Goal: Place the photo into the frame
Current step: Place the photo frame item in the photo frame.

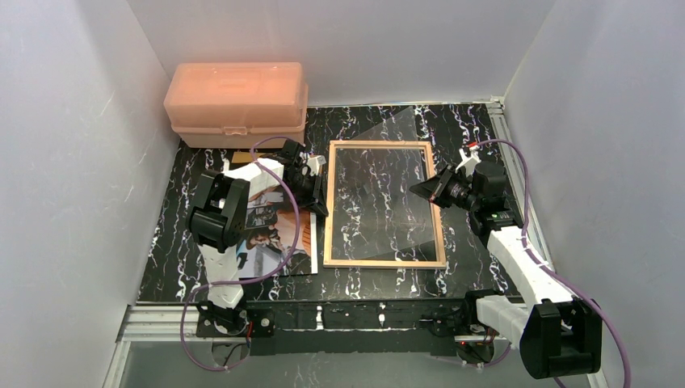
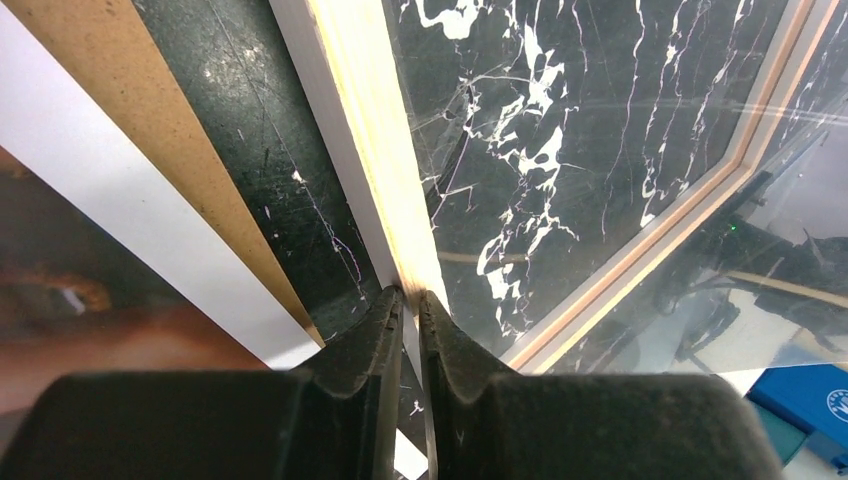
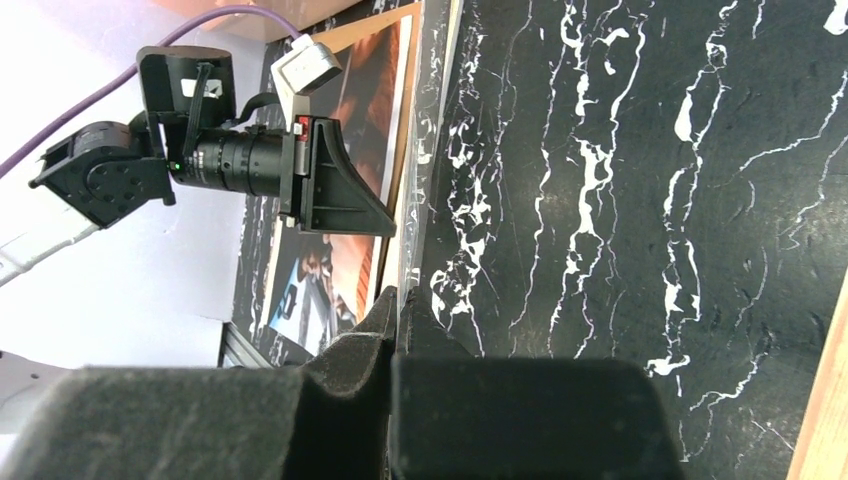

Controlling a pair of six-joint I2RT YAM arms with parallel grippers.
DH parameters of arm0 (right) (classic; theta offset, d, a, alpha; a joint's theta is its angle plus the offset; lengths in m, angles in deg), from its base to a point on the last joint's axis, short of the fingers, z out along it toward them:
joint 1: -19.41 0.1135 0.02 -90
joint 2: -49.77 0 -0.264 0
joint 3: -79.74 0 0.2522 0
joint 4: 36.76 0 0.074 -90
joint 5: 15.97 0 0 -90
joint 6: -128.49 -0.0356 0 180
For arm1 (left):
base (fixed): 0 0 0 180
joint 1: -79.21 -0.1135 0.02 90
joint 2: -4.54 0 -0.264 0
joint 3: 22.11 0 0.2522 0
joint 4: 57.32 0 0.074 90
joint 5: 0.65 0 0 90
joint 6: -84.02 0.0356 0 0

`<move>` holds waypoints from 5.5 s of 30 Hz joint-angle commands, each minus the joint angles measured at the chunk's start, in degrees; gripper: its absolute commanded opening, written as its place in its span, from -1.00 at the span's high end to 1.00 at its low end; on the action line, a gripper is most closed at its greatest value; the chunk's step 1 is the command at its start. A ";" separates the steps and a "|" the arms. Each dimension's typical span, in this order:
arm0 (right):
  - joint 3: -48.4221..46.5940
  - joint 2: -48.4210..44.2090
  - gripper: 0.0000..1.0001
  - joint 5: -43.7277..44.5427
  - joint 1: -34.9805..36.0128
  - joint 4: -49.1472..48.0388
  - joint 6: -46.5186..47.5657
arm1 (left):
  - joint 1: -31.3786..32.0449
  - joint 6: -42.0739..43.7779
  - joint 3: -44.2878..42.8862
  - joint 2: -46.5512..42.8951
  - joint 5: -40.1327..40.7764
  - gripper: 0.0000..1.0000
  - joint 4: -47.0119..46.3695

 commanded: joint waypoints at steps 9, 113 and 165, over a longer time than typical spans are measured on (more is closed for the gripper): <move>1.47 -0.47 0.97 -0.60 2.91 -6.75 -4.28 | 0.30 0.94 0.03 -2.10 -1.23 0.99 1.52; 1.32 2.02 0.73 20.74 16.34 -1.13 3.26 | 0.30 1.72 0.67 -3.52 -2.84 1.00 2.05; -11.45 12.20 -0.95 33.70 16.94 21.22 20.14 | 0.30 1.60 0.71 -3.93 -3.74 1.00 2.12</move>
